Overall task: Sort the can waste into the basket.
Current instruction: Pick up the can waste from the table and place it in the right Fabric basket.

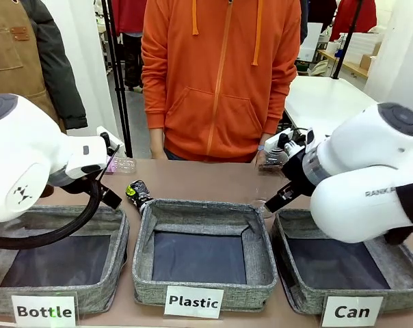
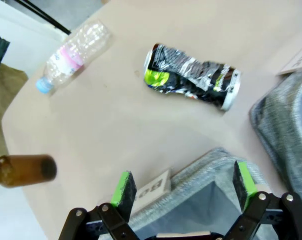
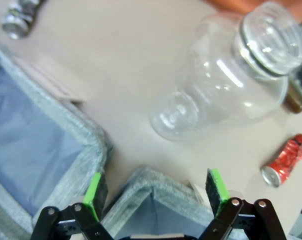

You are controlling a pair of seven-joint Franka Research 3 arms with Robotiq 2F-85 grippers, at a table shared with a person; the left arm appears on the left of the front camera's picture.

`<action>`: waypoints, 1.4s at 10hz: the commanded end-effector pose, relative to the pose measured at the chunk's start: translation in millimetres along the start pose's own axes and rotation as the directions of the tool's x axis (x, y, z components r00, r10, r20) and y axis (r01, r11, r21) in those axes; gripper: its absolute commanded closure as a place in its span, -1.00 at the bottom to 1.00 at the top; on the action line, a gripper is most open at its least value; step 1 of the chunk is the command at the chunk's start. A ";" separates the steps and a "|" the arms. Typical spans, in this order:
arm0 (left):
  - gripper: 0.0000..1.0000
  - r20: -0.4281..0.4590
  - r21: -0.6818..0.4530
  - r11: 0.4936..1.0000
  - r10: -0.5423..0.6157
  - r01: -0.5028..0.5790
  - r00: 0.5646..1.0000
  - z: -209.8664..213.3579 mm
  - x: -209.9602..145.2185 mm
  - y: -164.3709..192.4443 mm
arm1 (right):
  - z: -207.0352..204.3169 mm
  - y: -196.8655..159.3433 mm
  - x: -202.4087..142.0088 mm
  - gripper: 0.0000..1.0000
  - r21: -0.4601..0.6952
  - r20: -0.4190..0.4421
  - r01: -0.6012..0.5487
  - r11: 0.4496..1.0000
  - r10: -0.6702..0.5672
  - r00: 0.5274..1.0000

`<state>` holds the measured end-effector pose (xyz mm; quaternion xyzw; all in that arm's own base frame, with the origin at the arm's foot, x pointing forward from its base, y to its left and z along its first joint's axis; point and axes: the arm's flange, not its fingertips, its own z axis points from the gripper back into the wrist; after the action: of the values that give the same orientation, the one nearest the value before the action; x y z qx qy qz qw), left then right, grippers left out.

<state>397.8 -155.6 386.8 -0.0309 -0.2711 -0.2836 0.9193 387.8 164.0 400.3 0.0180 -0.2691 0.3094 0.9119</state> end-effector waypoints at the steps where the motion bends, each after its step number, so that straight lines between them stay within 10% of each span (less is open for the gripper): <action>1: -1.00 0.009 -0.143 0.982 0.122 -0.119 0.993 73.5 -31.4 2.6 | 71.9 -2.6 -26.2 -1.00 0.111 -0.021 0.139 0.984 -0.138 0.990; 6: -1.00 0.105 -0.562 0.819 0.214 -0.119 0.971 177.5 -139.0 80.8 | 176.8 -79.3 -117.9 -1.00 0.503 -0.077 0.527 0.685 -0.572 0.817; 12: -1.00 0.225 -0.714 0.619 0.645 -0.326 0.730 138.4 -267.7 225.1 | 194.7 -188.5 -312.8 -1.00 0.741 -0.007 0.606 0.290 -0.899 0.438; 14: -1.00 0.277 -0.711 0.606 0.708 -0.357 0.650 127.8 -262.3 231.9 | 186.2 -189.2 -325.9 -1.00 0.725 0.010 0.632 0.275 -0.921 0.389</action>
<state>266.9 226.2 385.1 -0.4817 -0.3638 -0.0267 0.7968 185.9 -245.0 434.5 0.5215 -0.2890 -0.1491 0.7888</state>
